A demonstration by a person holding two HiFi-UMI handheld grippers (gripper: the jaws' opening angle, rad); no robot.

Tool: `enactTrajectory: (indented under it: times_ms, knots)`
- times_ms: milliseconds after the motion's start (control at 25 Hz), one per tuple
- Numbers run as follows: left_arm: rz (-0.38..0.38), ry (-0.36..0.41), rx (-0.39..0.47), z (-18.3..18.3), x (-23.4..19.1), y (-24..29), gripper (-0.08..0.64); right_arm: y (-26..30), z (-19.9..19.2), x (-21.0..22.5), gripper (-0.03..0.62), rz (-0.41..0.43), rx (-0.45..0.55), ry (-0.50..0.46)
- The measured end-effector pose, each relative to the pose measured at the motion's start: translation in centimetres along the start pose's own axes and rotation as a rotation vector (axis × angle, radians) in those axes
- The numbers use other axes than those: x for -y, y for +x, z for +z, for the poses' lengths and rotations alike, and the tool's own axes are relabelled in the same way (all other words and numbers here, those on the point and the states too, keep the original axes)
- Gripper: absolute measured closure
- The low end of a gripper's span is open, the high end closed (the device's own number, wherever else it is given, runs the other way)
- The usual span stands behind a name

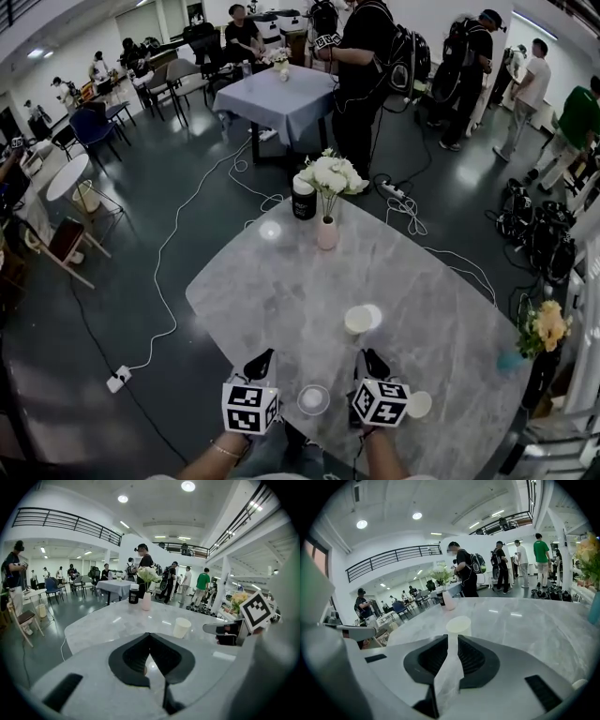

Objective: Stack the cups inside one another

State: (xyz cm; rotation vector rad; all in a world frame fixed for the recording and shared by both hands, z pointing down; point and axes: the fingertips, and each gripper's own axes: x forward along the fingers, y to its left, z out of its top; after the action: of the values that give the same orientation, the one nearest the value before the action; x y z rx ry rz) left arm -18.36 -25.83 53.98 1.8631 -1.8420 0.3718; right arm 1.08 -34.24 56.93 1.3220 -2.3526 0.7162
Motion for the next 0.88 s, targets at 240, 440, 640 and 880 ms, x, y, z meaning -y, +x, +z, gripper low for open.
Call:
enactTrajectory:
  times_ms: [240, 440, 640, 880]
  knots:
    - [-0.016, 0.015, -0.031, -0.7, -0.3, 1.8, 0.563, 2.4, -0.9, 0.7, 0.521, -0.007, -0.023, 0.022]
    - [-0.03, 0.021, -0.057, -1.3, -0.6, 3.4, 0.563, 4.3, -1.3, 1.1, 0.483, -0.006, -0.042, 0.018]
    - [-0.032, 0.018, -0.077, -1.7, -1.3, 4.8, 0.563, 6.5, -1.6, 1.4, 0.429, -0.004, -0.067, 0.012]
    - [-0.035, 0.016, -0.079, -1.4, -2.1, 6.0, 0.563, 8.6, -1.7, 1.5, 0.383, -0.009, -0.079, -0.005]
